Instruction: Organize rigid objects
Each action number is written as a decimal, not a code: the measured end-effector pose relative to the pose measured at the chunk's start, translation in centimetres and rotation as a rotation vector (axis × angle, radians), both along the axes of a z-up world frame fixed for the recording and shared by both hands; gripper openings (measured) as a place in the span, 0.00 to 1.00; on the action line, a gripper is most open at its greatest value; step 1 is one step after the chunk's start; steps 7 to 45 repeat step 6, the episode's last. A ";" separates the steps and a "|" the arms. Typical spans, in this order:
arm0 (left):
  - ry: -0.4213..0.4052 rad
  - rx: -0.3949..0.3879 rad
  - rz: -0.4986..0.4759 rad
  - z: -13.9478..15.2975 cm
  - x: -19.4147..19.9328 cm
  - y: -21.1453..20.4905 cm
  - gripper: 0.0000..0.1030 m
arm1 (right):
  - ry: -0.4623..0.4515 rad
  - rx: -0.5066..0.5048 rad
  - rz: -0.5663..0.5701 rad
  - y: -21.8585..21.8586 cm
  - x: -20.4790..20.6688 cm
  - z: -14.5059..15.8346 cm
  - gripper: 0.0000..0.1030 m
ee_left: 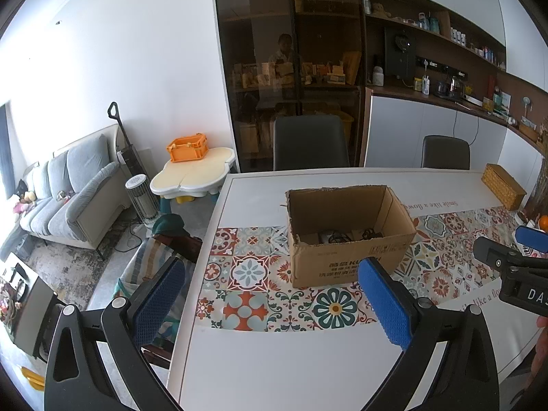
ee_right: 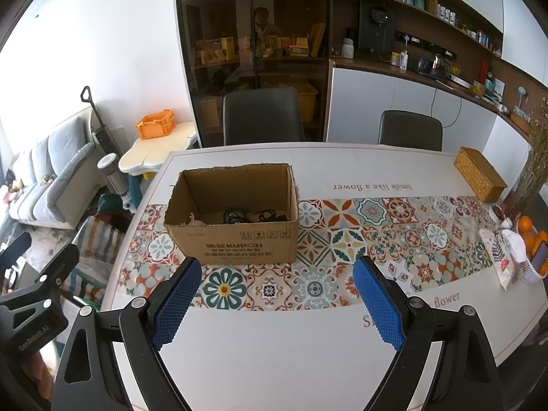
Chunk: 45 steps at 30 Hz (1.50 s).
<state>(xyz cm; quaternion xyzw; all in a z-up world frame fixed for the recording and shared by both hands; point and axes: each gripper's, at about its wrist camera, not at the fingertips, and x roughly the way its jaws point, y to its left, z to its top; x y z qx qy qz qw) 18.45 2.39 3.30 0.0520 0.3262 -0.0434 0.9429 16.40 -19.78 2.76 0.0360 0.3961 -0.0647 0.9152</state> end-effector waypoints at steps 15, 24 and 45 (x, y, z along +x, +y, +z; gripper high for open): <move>-0.001 -0.001 0.002 0.0 0.0 0.0 1.00 | -0.002 -0.001 -0.002 -0.1 0.0 0.0 0.87; -0.001 -0.001 0.002 0.0 0.0 0.0 1.00 | -0.002 -0.001 -0.002 -0.1 0.0 0.0 0.87; -0.001 -0.001 0.002 0.0 0.0 0.0 1.00 | -0.002 -0.001 -0.002 -0.1 0.0 0.0 0.87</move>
